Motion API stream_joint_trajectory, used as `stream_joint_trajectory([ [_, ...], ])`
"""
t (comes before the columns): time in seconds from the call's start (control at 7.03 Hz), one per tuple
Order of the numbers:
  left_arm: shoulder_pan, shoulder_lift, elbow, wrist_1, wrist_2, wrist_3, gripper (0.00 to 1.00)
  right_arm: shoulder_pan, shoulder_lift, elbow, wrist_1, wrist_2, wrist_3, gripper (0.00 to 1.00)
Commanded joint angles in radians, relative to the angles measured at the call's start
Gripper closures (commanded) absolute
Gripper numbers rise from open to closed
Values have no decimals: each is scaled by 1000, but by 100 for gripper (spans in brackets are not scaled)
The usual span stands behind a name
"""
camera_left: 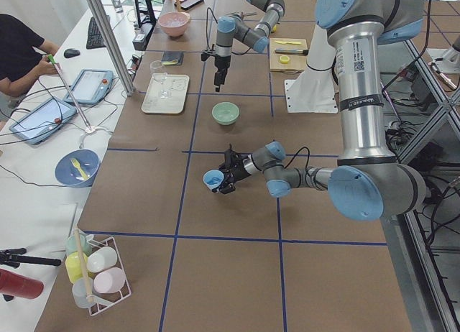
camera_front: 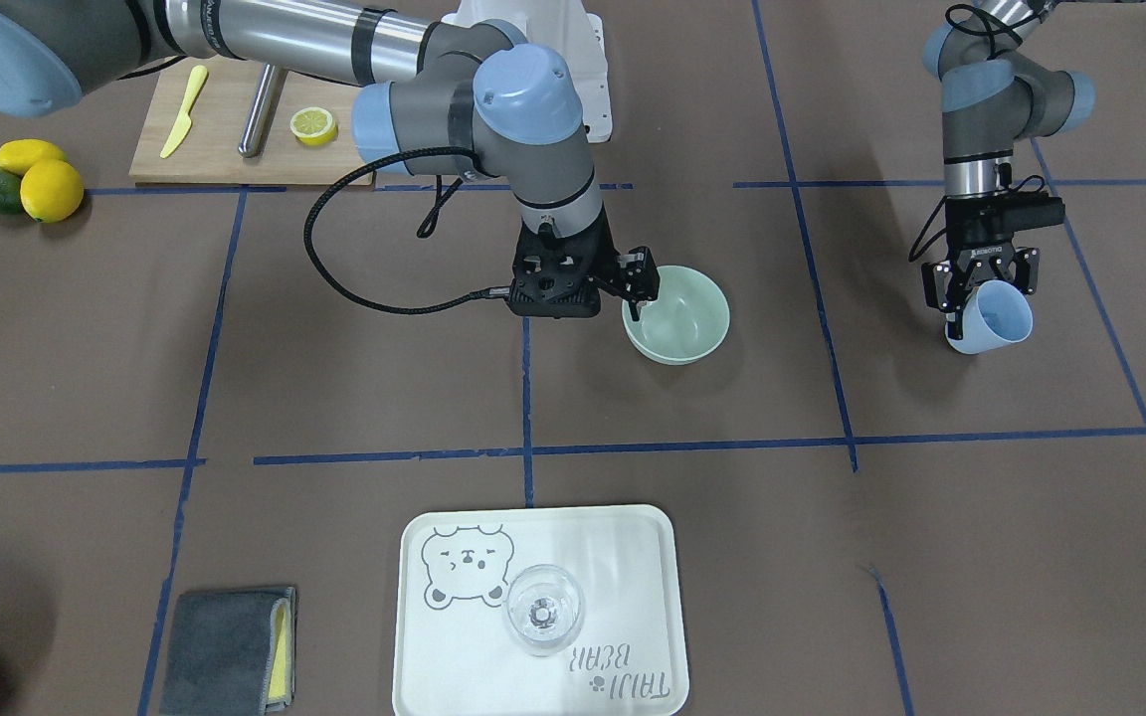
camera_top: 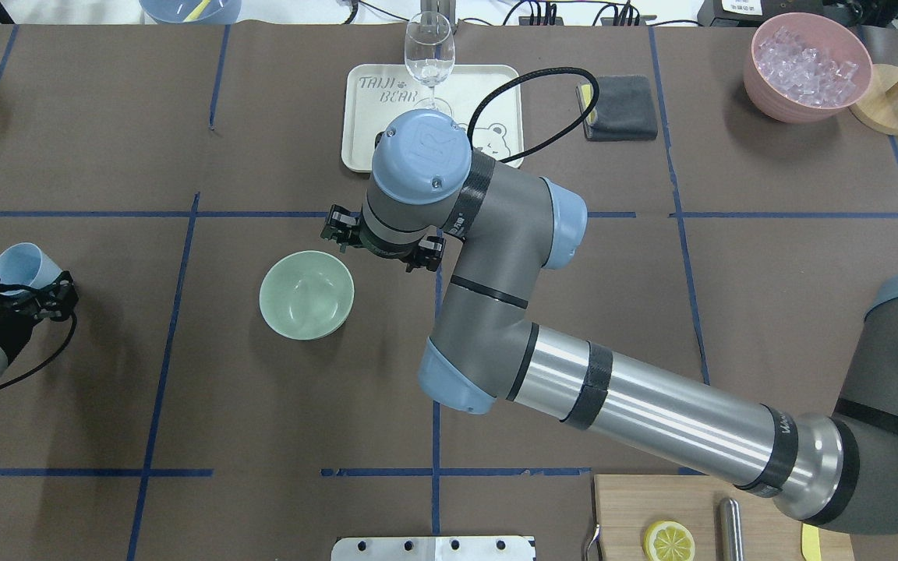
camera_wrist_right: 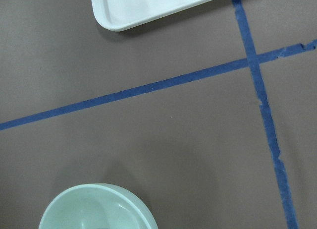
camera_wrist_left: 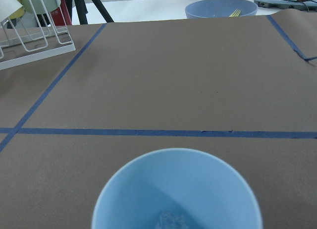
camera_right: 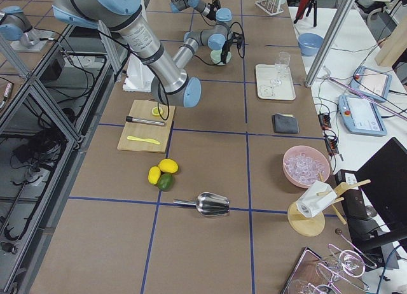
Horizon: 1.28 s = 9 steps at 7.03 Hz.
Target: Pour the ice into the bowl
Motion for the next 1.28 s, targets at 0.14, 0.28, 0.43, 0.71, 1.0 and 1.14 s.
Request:
stream_joint_trajectory([
  [0.14,-73,-19,-87,-3,1,168,100,51,-141,144,0,58,-6,0],
  [0.28,-74,-43,-92,9,-1,211,100,62,-171,175,0,63,-6,0],
  [0.43,-72,-72,-100,52,1,216,100,68,-191,190,1,64,-6,0],
  [0.71,-72,-170,-187,279,2,218,100,71,-199,192,3,63,-6,0],
  [1.0,-70,-235,-229,319,-4,351,100,77,-215,192,9,66,-8,0],
  [1.14,-74,-281,-280,321,-5,369,100,80,-222,194,11,66,-8,0],
])
